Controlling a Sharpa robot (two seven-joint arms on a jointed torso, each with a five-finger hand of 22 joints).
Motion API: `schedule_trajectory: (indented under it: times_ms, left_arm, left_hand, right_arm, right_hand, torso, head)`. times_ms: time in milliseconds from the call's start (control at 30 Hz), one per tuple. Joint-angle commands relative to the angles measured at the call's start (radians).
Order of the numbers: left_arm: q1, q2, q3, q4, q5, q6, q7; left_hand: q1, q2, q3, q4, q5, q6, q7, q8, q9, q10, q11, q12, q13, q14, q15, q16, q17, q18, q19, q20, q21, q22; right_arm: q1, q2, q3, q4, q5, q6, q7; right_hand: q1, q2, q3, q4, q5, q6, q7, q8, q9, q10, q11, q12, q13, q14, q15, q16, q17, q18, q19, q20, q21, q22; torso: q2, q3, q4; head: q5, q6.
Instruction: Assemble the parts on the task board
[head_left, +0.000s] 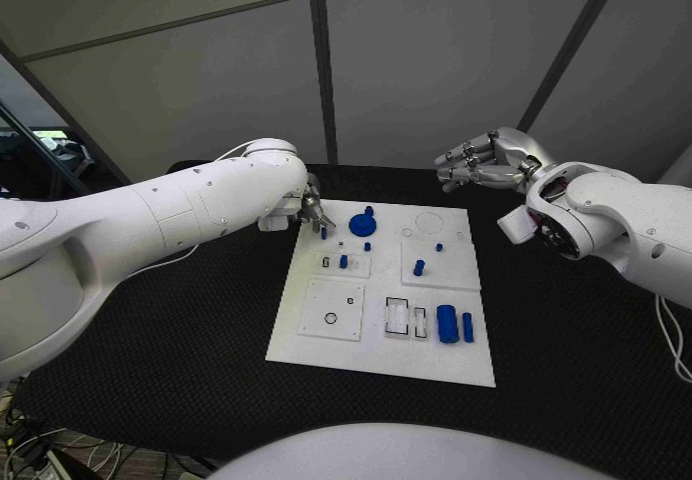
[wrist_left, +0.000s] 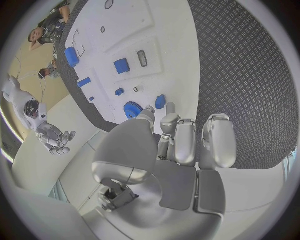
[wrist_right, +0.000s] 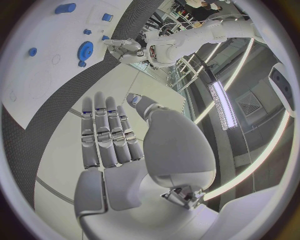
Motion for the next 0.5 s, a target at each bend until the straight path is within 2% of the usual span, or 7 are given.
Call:
schedule_trajectory:
  times_ms: [33, 500]
  left_arm:
    - [0.001, -0.001, 0.000, 0.003, -0.002, 0.018, 0.017]
    - [0.001, -0.004, 0.000, 0.003, 0.010, 0.015, 0.018]
  left_hand:
    - [0.012, 0.002, 0.000, -0.008, 0.006, 0.009, 0.000, 0.007, -0.001, 0.005, -0.002, 0.004, 0.002, 0.032, -0.004, 0.005, 0.049, 0.008, 0.009, 0.001, 0.007, 0.028]
    - [0.013, 0.003, 0.000, -0.008, 0.006, 0.011, 0.000, 0.009, -0.001, 0.007, -0.003, 0.005, 0.004, 0.033, -0.004, 0.007, 0.050, 0.008, 0.011, 0.001, 0.009, 0.030]
  right_arm:
    - [0.002, 0.001, 0.001, 0.000, 0.000, 0.007, 0.005]
    - [0.002, 0.002, 0.001, -0.001, 0.000, 0.008, 0.005]
  right_hand:
    - [0.002, 0.006, 0.005, -0.002, 0.005, 0.003, -0.001, 0.005, 0.001, -0.002, -0.005, 0.007, -0.001, 0.001, -0.005, 0.001, -0.001, 0.004, 0.005, -0.001, -0.005, -0.001]
    - [0.002, 0.006, 0.004, -0.002, 0.005, 0.003, -0.001, 0.005, 0.001, -0.002, -0.005, 0.007, -0.001, 0.001, -0.005, 0.001, -0.002, 0.004, 0.005, -0.001, -0.005, -0.001]
  torso:
    - [0.000, 0.0000, 0.0005]
    - [0.000, -0.0002, 0.0002]
  head:
    - [0.000, -0.002]
    - [0.001, -0.005]
